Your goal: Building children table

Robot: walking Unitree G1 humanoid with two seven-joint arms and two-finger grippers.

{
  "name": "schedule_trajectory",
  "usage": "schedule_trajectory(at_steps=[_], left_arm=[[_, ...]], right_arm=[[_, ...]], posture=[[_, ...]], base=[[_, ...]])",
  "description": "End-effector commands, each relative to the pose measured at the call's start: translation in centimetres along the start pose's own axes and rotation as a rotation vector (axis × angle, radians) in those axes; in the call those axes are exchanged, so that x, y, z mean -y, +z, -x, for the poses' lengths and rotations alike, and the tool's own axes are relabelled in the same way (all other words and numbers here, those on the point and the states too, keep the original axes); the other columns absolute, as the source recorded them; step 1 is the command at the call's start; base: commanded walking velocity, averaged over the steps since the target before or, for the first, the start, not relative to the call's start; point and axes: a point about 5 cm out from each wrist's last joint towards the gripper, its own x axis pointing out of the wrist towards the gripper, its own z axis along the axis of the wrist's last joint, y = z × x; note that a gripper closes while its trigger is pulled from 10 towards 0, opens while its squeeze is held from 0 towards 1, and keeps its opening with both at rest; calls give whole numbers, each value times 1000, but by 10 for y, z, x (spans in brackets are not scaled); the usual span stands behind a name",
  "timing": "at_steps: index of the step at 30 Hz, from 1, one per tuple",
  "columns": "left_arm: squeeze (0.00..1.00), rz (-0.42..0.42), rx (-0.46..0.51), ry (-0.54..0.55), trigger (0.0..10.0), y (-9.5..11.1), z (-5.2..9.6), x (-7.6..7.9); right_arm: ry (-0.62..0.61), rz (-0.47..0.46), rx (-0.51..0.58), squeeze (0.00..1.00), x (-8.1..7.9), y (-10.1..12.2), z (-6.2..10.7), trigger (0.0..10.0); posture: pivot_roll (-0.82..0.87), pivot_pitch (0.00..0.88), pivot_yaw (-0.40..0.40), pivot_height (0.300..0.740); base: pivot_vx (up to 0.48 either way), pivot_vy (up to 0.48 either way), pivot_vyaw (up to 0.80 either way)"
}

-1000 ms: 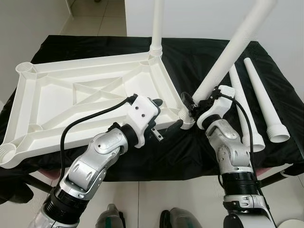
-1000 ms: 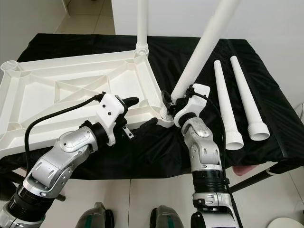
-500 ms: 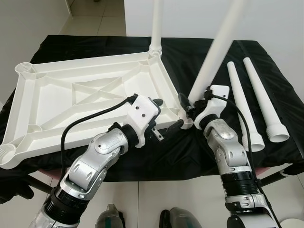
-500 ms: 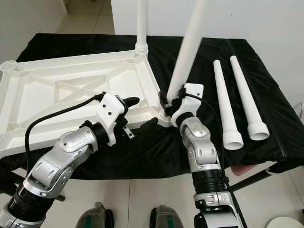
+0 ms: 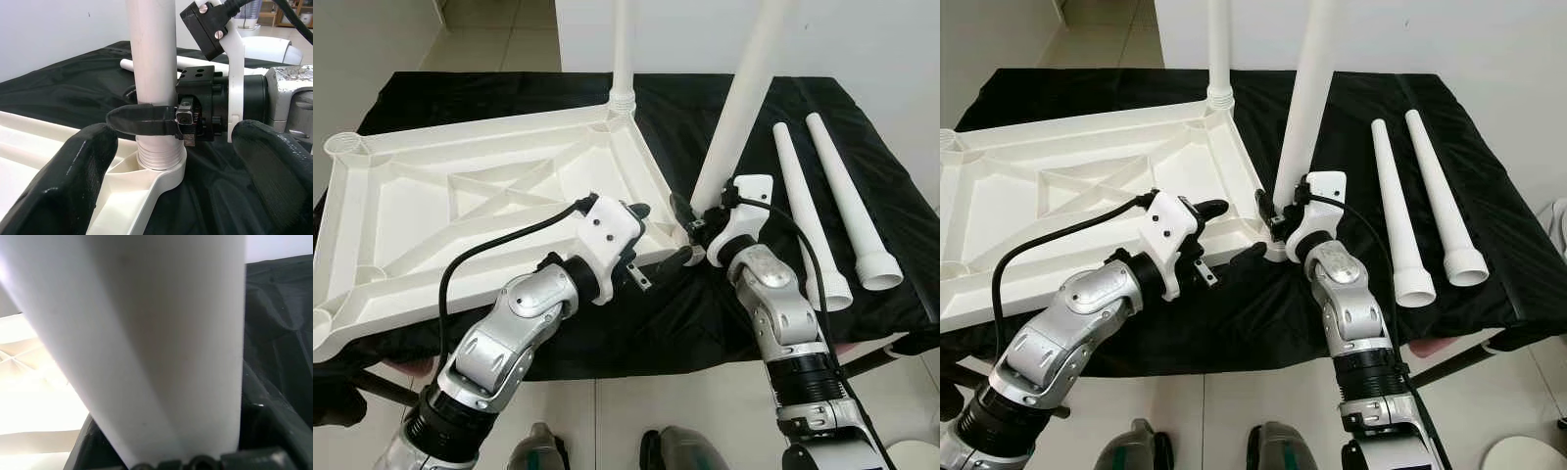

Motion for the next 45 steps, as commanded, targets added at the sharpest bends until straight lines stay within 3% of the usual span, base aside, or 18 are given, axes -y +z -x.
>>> schedule_trajectory(at_steps=[1,10,24,28,45], left_arm=[[0,0,-1,-55,10000,1,1,4],[0,1,1,-57,10000,2,0,5],[0,3,5,-54,10000,2,0,5],[0,5,6,-52,10000,2,0,6],[0,4,4,-47,10000,3,2,5]], right_arm=[[-41,2,-99,0,2,-21,4,10000],[-200,-43,-74,0,-5,-22,3,10000],[-403,-4,-25,0,-4,-20,4,10000],[-538,-31,38,0,-2,-17,8,10000],[-616,-76,50,0,-1,-16,7,10000]], posture=[[-103,61,-3,740],[-103,63,-5,740],[-101,63,-12,740],[-96,63,-16,740],[-84,61,-16,740]], base=[[0,0,0],[0,0,0],[0,0,0],[0,0,0],[0,0,0]])
